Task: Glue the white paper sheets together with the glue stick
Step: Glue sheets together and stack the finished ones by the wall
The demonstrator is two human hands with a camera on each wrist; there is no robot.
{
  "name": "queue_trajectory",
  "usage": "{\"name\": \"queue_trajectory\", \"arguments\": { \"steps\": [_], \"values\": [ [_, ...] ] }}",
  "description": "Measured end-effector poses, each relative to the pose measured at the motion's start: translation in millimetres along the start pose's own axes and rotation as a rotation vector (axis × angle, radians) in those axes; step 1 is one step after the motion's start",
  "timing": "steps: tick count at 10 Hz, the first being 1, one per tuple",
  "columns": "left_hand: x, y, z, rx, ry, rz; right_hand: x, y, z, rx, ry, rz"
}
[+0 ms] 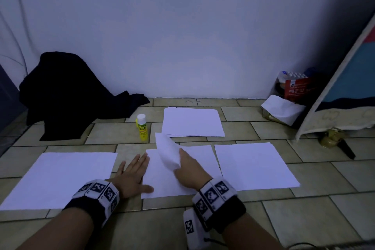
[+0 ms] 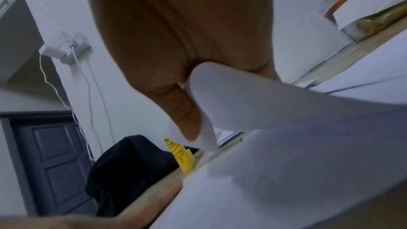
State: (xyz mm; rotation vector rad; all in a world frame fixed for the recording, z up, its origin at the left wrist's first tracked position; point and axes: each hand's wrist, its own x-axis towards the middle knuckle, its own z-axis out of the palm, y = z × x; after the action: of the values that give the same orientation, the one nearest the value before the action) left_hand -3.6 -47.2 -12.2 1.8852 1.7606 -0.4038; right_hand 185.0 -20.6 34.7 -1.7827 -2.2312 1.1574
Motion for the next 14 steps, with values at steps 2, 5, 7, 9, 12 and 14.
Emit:
{"name": "queue_trajectory", "arguments": {
  "steps": [2,5,7,9,12,14],
  "values": [
    [2,0,1,0.012,0.005,-0.005,7,-10,16,-0.023,-0.011,0.072],
    [4,-2,3,0.028,0.002,-0.012,4,-17,20,-0.013,-0.014,0.116],
    [4,0,2,0.042,-0.001,-0.015,5,-20,23,-0.016,-0.018,0.141],
    [5,-1,2,0.038,-0.002,-0.013,6,-19,25,-0.002,-0.016,0.166],
    [5,-1,2,0.046,0.002,-0.021,8,-22,31,-0.025,0.033,0.221],
    [5,0,2,0.042,0.002,-0.025,13,-22,35,-0.045,0.038,0.252]
  ]
}}
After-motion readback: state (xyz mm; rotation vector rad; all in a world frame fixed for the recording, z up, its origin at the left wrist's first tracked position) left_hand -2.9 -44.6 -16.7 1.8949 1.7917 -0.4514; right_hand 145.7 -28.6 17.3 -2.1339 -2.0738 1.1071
